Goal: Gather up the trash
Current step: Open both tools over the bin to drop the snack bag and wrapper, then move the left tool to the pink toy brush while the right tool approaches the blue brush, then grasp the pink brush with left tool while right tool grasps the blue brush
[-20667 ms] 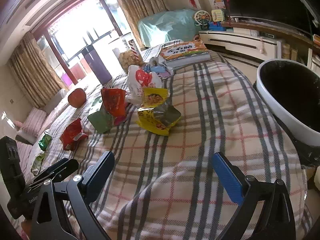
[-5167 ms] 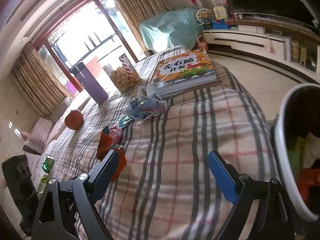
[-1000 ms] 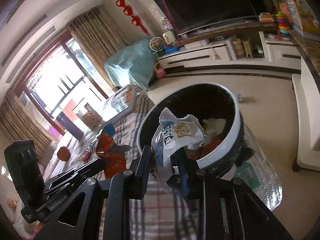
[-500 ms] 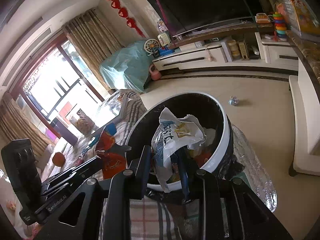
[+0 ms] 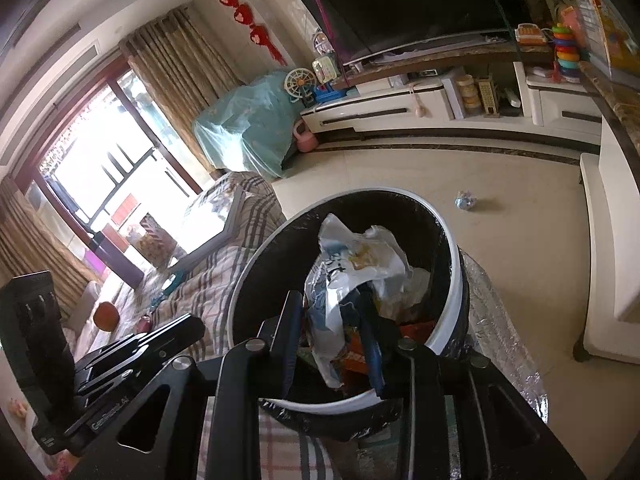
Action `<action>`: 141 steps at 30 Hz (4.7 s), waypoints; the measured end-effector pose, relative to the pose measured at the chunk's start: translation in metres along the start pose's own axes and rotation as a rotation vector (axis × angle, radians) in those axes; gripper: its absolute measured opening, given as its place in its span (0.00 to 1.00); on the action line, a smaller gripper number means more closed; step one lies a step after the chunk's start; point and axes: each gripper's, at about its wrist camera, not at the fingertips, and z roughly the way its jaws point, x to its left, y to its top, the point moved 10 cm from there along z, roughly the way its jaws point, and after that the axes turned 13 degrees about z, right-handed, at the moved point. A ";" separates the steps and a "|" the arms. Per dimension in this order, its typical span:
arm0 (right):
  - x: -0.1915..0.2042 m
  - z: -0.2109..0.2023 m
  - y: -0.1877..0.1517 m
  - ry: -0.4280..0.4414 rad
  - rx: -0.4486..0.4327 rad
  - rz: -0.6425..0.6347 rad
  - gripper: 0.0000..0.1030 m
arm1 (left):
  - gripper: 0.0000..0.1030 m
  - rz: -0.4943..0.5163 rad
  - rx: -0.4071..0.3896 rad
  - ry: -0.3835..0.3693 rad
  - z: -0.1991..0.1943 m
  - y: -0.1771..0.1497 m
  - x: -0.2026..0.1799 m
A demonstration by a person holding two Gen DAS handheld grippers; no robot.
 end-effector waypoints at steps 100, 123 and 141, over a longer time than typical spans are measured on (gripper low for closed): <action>0.253 0.202 -0.142 -0.019 0.208 -0.238 0.94 | 0.30 -0.536 0.045 0.318 -0.172 -0.238 0.263; 0.244 0.197 -0.158 -0.016 0.272 -0.382 0.17 | 0.53 -0.495 0.027 0.250 -0.165 -0.229 0.254; 0.190 0.085 -0.188 0.050 0.198 -0.300 0.64 | 0.62 -0.486 0.053 0.321 -0.170 -0.230 0.255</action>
